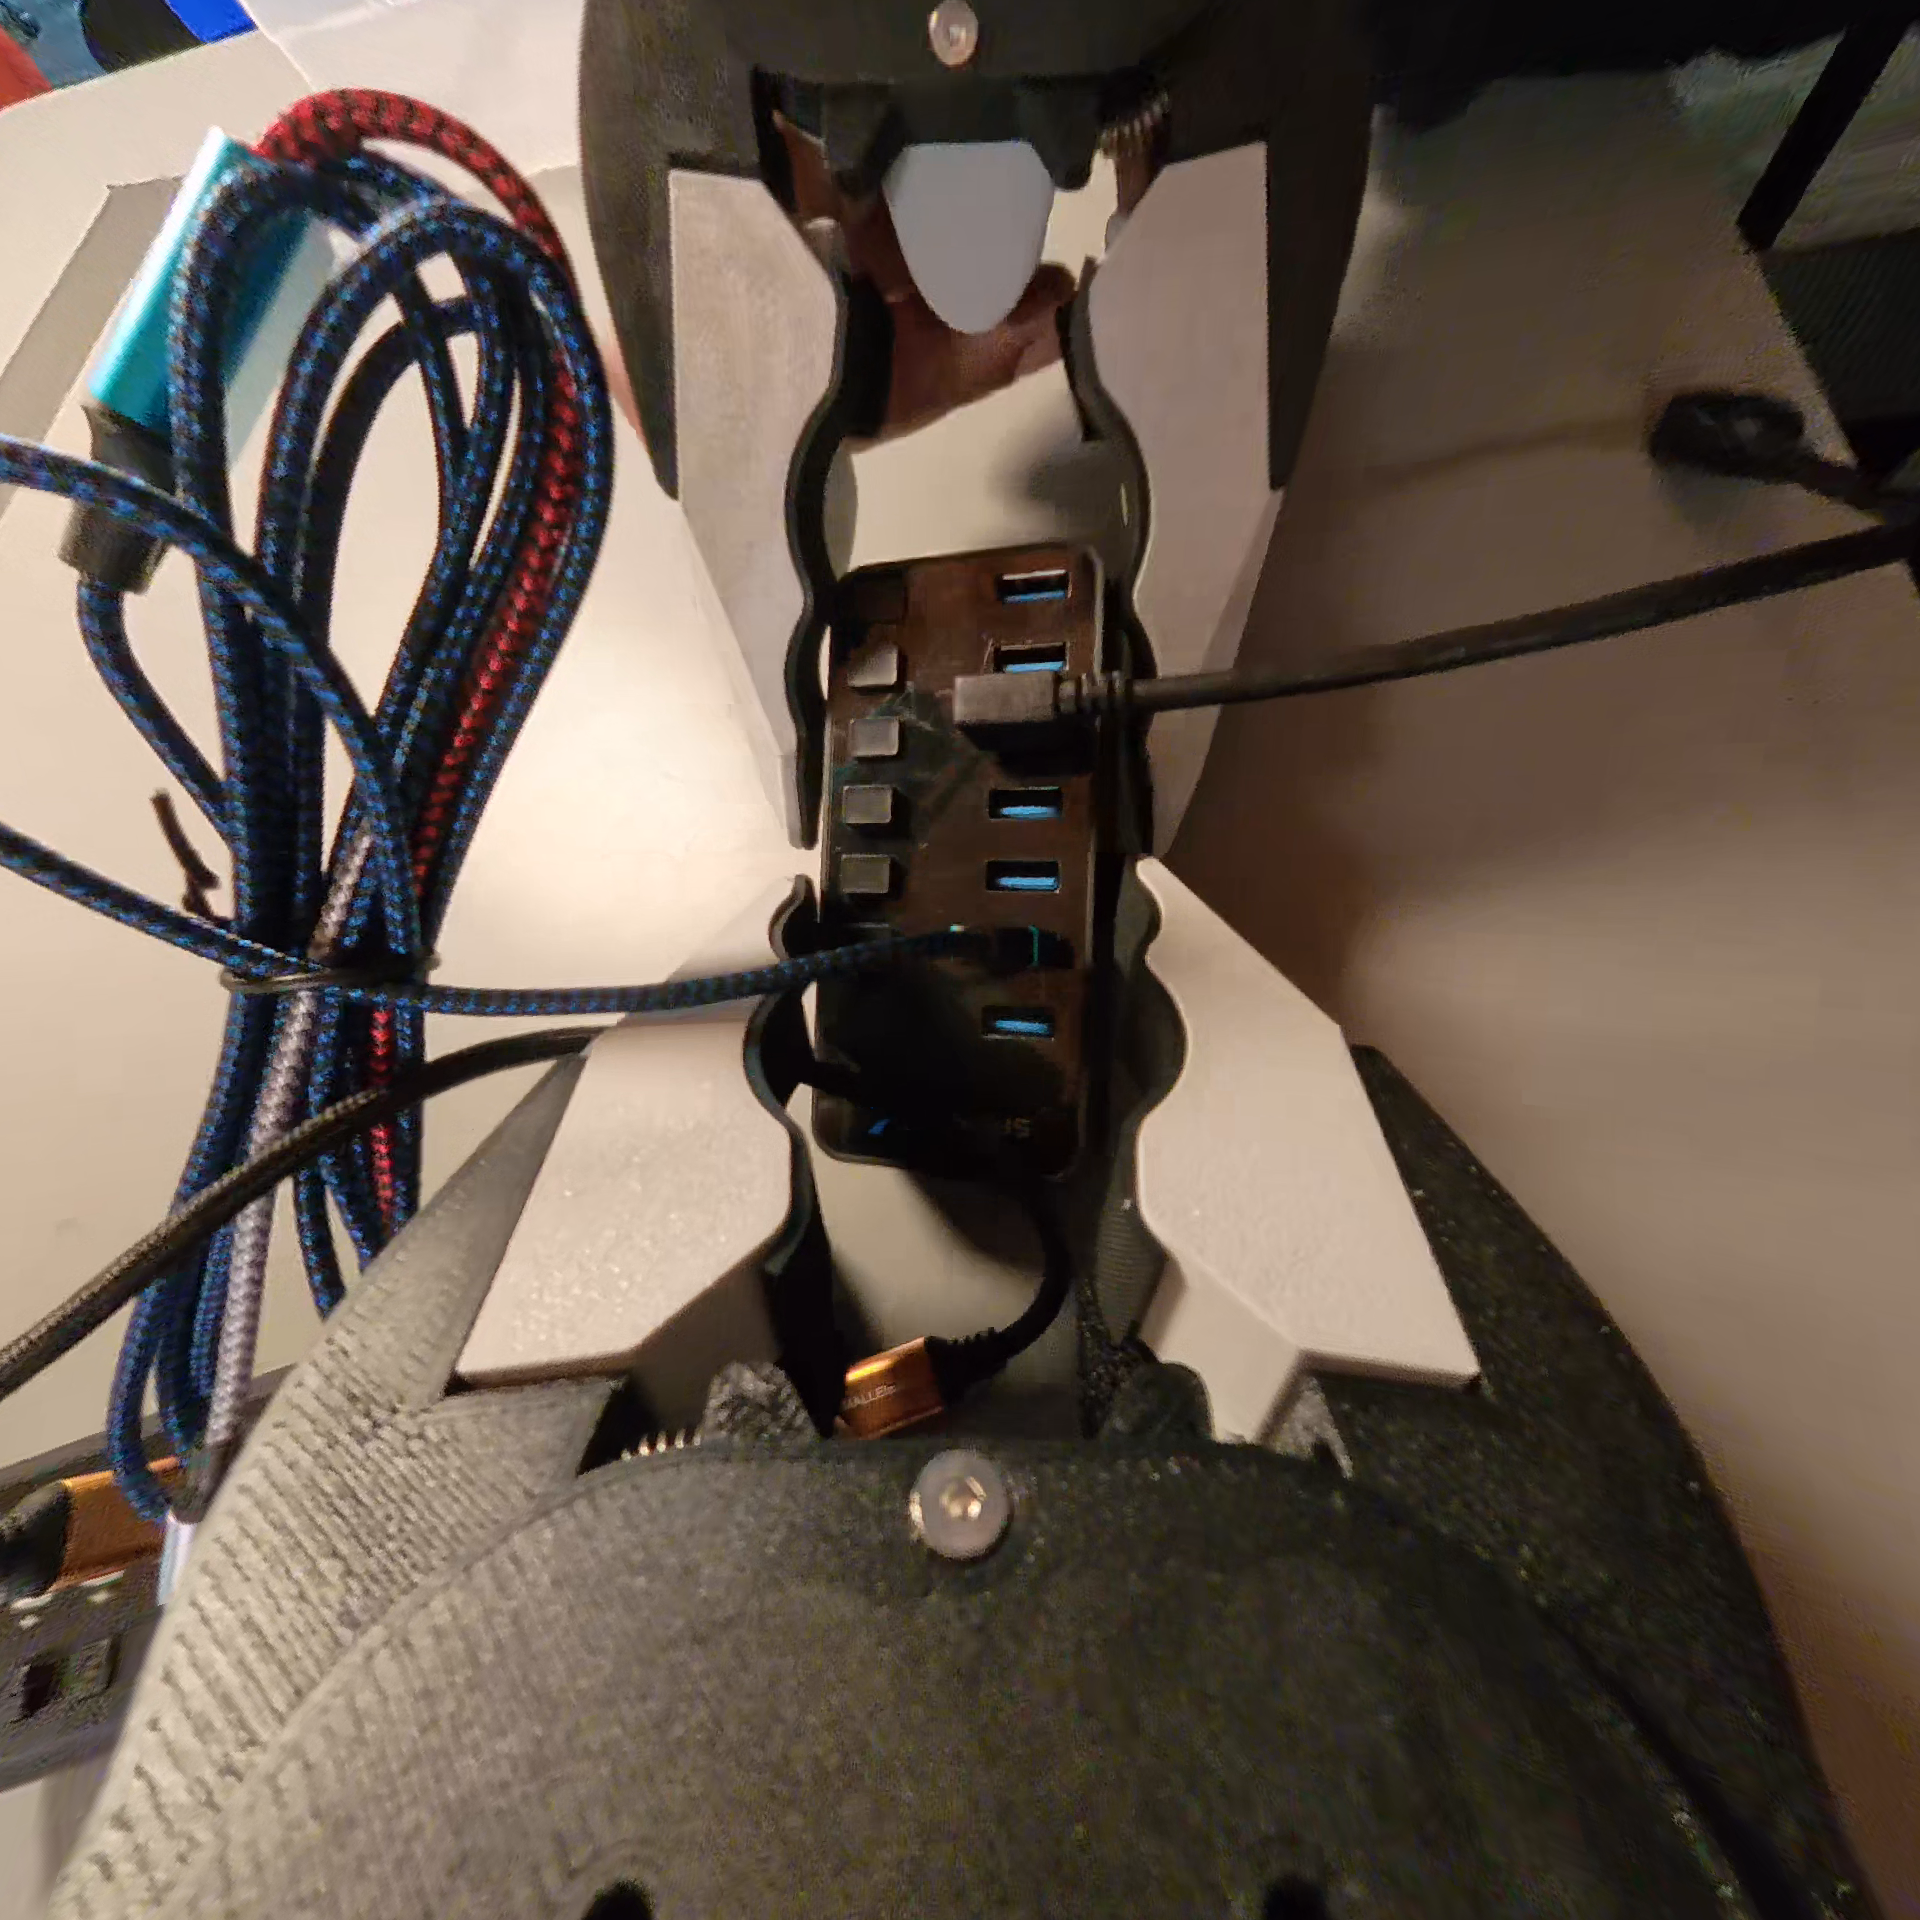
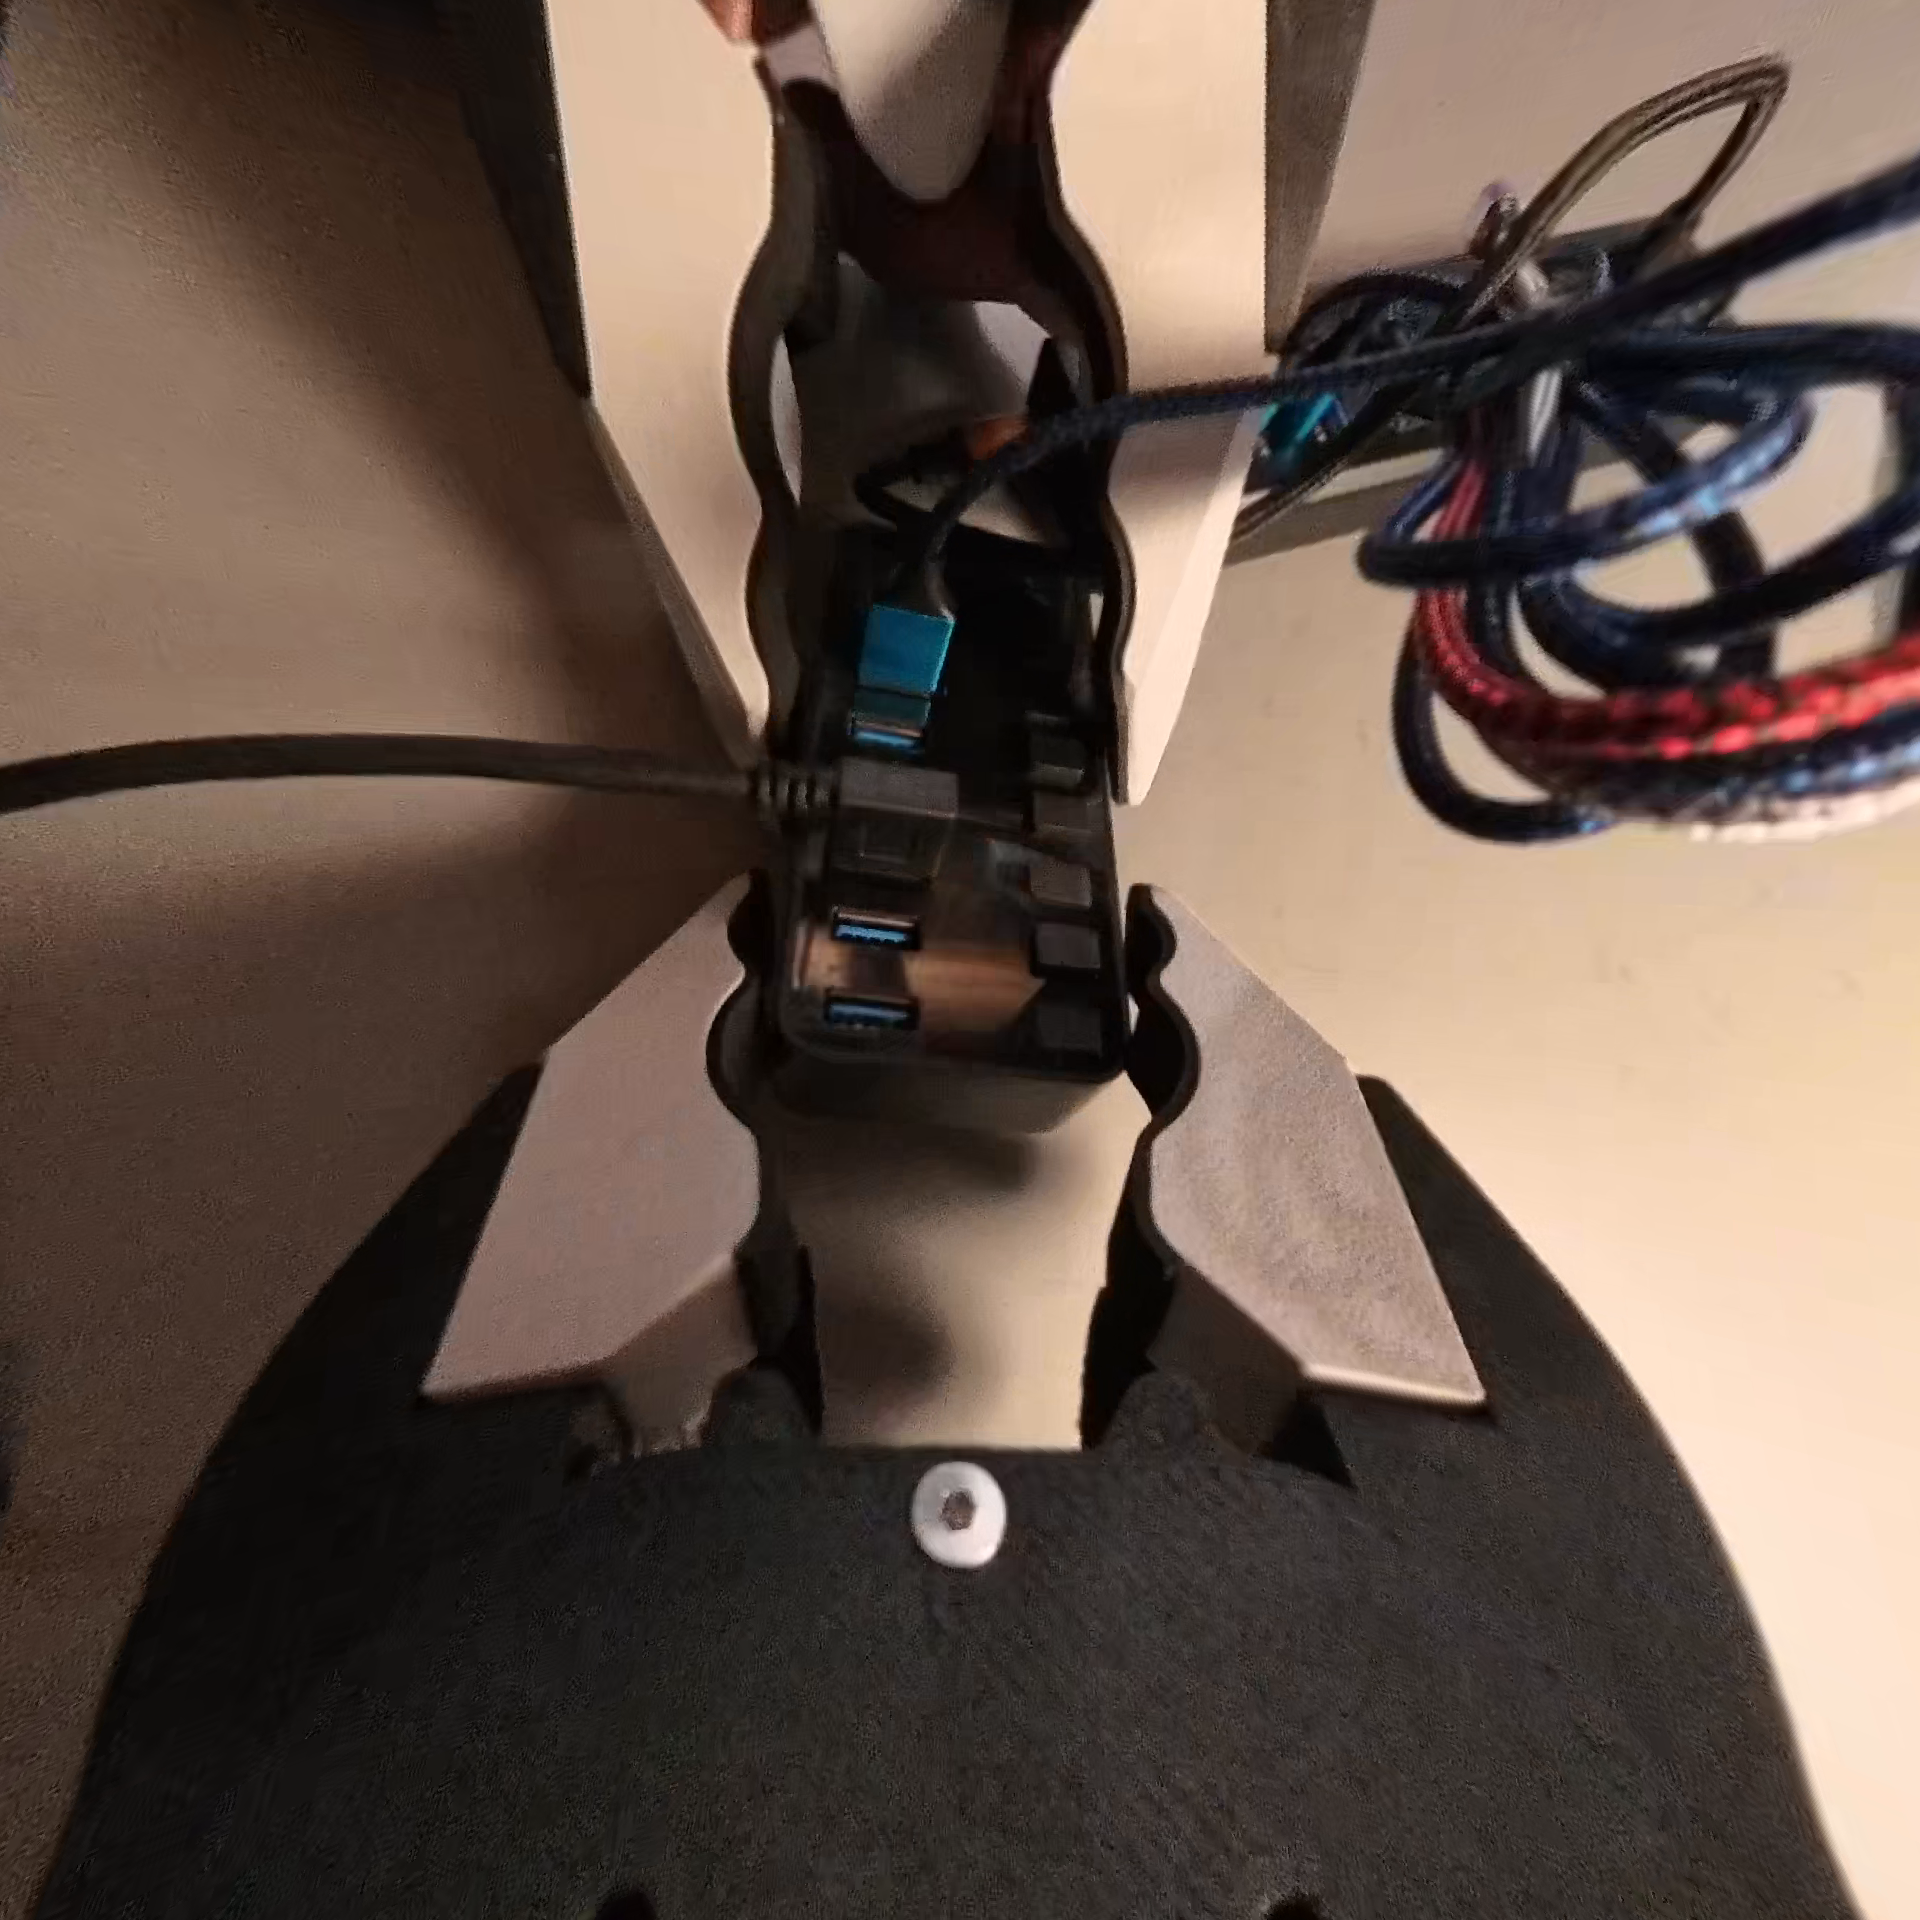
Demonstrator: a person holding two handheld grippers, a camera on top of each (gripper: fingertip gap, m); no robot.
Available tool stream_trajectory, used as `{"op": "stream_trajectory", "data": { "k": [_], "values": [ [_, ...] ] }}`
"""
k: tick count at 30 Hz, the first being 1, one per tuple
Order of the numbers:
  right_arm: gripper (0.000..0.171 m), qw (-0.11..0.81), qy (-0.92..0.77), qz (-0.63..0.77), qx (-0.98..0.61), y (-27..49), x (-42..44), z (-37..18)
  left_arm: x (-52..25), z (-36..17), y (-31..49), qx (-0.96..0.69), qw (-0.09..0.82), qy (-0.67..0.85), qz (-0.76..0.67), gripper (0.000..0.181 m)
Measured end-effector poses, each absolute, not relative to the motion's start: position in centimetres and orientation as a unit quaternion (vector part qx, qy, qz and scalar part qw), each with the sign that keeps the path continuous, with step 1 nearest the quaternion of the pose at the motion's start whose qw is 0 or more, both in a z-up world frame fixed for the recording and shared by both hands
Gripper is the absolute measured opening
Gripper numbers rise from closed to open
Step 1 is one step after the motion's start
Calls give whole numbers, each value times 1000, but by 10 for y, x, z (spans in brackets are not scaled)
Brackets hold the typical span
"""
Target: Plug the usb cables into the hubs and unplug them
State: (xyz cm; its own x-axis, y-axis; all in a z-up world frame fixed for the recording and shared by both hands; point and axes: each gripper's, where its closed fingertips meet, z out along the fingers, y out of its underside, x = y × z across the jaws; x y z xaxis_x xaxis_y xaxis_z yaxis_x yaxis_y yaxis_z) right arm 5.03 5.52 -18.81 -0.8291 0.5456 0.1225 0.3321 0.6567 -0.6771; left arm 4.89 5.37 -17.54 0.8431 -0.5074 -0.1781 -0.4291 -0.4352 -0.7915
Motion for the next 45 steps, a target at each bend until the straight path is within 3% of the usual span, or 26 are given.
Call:
{"op": "stream_trajectory", "data": {
  "k": [9,14,24,31,37,45],
  "values": [
    [67,108,-818,475,-305,83,57,-146,39,-173,52,-852,453,262,-41,60],
    [67,124,-808,488,-306,86,54,-141,41,-162,51,-862,456,184,-123,59],
    [66,317,-827,397,-240,91,37,-129,49,-144,49,-846,430,1,-317,51],
    [66,365,-804,413,-223,89,34,-111,55,-136,62,-791,433,-114,-417,51],
    [66,411,-779,423,-214,92,32,-91,31,-110,62,-784,491,-144,-351,50],
    [66,478,-732,435,-218,92,26,-69,51,-96,71,-652,469,-241,-545,51]
  ]
}}
